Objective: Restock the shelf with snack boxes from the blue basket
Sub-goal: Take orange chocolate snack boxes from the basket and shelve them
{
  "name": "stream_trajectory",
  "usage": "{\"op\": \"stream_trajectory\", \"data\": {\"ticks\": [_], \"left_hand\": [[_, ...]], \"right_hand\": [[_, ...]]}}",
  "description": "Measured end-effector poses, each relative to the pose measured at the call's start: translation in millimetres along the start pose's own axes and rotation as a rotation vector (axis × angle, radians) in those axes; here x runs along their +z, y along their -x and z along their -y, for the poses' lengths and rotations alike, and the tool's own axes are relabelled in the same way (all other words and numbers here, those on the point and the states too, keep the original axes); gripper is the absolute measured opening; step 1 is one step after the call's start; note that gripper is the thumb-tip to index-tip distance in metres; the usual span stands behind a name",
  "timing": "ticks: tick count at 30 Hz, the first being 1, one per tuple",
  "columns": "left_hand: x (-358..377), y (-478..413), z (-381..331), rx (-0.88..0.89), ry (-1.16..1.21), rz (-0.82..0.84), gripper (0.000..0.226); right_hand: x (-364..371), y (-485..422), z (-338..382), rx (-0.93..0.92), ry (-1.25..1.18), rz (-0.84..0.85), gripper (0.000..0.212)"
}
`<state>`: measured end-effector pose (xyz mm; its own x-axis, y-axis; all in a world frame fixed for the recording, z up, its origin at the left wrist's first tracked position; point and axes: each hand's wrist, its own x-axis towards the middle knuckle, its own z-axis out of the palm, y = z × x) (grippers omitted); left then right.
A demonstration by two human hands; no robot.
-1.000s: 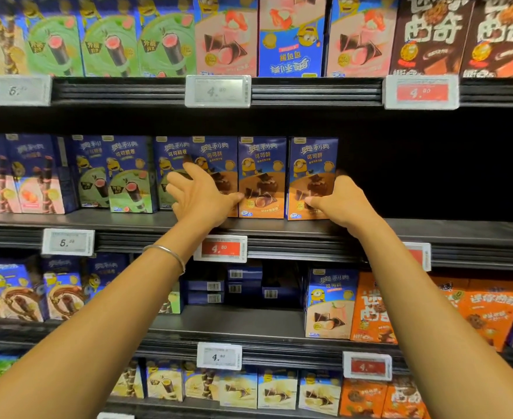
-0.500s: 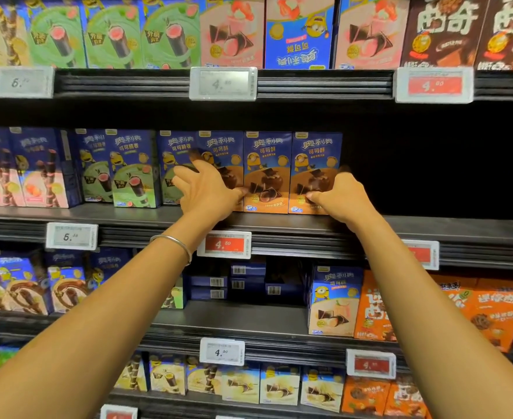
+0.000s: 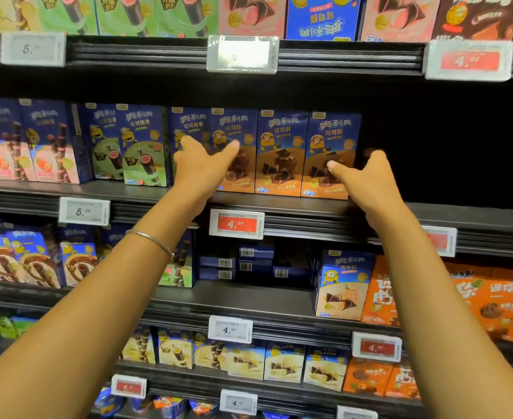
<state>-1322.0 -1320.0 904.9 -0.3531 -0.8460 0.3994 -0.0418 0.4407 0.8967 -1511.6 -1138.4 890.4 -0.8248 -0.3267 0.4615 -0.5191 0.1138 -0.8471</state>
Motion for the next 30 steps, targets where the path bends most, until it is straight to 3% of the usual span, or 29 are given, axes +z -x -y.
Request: {"op": "stream_trajectory", "data": {"ticks": [2,8,12,15,18,21,26,30], "left_hand": [[-13.8,17.7,-0.8,0.016,0.174,-0.012,0.089],[-55.0,109.1,46.2,0.134,0.487,-0.027,0.042],[-71.3,189.4,134.9,0.08,0.537,0.063,0.028],[-78.7,254.7,222.3,-0.202,0.45,0.108,0.026],[-84.2,319.8,312.1,-0.636,0.315,0.139,0.017],[-81.8,371.8,382.6,-1.05,0.246,0.117,0.032],[-62.0,446.1,484.7,-1.325,0.209,0.006,0.027],[-33.1,500.6,592.2,-1.514,0.173,0.075,0.042]], "right_hand": [[-2.8,26.8,11.8,-0.072,-0.094,-0.047,0.063],[17.5,144.8,13.2,-0.259,-0.449,-0.056,0.03],[47.4,231.4,-37.8,-0.051,-0.49,0.063,0.023],[66.1,296.6,-97.0,0.233,-0.427,0.17,0.018],[78.3,361.5,-163.3,0.519,-0.29,0.298,0.016],[89.9,421.2,-226.9,0.791,-0.157,0.413,0.017],[124.0,508.3,-347.9,1.207,0.045,0.587,0.008],[172.5,570.3,-455.8,1.327,0.132,0.692,0.011]]}}
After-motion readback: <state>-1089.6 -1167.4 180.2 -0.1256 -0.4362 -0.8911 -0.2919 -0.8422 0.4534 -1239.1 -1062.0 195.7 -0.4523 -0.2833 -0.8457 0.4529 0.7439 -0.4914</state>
